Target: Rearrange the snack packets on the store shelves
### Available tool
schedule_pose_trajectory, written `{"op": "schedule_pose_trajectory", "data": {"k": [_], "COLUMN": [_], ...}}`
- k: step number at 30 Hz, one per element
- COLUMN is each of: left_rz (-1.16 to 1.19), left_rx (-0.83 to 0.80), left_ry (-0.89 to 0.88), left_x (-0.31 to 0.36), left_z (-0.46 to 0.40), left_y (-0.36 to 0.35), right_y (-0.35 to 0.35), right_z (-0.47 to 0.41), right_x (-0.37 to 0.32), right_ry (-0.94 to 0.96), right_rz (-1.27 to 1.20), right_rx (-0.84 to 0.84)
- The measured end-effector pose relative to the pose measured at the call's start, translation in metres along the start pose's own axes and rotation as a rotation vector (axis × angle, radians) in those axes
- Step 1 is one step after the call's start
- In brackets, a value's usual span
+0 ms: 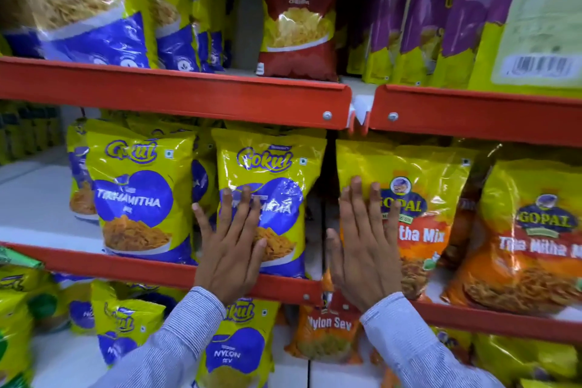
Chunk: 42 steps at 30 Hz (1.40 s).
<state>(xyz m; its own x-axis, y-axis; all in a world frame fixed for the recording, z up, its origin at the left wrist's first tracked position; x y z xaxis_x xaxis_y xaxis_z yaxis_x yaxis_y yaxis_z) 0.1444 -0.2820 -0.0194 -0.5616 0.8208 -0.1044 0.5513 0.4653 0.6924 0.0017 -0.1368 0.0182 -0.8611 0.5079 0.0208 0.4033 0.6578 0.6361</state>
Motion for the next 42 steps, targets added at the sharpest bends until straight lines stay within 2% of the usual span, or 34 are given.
{"op": "schedule_pose_trajectory", "data": {"k": [2, 5, 8, 10, 13, 16, 24, 27, 30, 33, 35, 37, 42], "left_rz": [0.025, 0.111, 0.383, 0.621, 0.859, 0.840, 0.663, 0.479, 0.382, 0.493, 0.605, 0.667, 0.703], "left_rx": [0.032, 0.096, 0.151, 0.151, 0.117, 0.076, 0.035, 0.099, 0.212, 0.204, 0.128, 0.044, -0.050], "left_ry": [0.006, -0.082, -0.140, -0.079, 0.122, 0.187, 0.137, 0.164, -0.008, -0.227, -0.254, -0.218, -0.073], "left_x": [0.014, 0.062, 0.115, 0.139, 0.159, 0.173, 0.175, 0.179, 0.224, 0.289, 0.323, 0.348, 0.368], "left_z": [-0.006, -0.019, -0.027, -0.027, -0.026, -0.029, -0.038, -0.039, -0.043, -0.046, -0.051, -0.057, -0.070], "left_y": [0.004, 0.019, 0.030, 0.029, 0.017, 0.004, -0.005, 0.007, 0.033, 0.032, 0.017, 0.000, -0.021], "right_y": [0.000, 0.022, 0.045, 0.044, 0.023, 0.014, 0.010, 0.028, 0.057, 0.068, 0.064, 0.053, 0.041], "right_z": [-0.002, 0.002, 0.026, 0.046, 0.059, 0.052, 0.040, 0.043, 0.064, 0.084, 0.090, 0.090, 0.085], "right_x": [-0.002, 0.015, 0.071, 0.111, 0.132, 0.123, 0.115, 0.126, 0.163, 0.229, 0.275, 0.305, 0.316], "right_ry": [0.017, -0.018, -0.164, -0.330, -0.466, -0.369, -0.227, -0.178, -0.126, -0.283, -0.468, -0.577, -0.487], "right_rz": [-0.035, -0.127, -0.257, -0.457, -0.704, -0.755, -0.728, -0.672, -0.503, -0.357, -0.372, -0.446, -0.530], "right_rx": [-0.016, 0.068, 0.210, 0.210, 0.050, -0.040, -0.126, -0.053, 0.141, 0.222, 0.200, 0.131, 0.016]}}
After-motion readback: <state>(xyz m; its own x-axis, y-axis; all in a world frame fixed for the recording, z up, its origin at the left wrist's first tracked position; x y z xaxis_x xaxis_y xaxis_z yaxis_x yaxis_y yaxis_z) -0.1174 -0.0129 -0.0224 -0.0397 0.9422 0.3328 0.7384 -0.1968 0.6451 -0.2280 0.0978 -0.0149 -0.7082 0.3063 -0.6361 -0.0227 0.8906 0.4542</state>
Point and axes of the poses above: each hand's wrist, its own z-axis away from the middle knuckle, its own y-axis out of the back of the hand, x = y × z, the point moved 8 cm from there along -z, towards the middle knuckle, and after that the axes turned 4 degrees about -y, right-handed, at the moved point
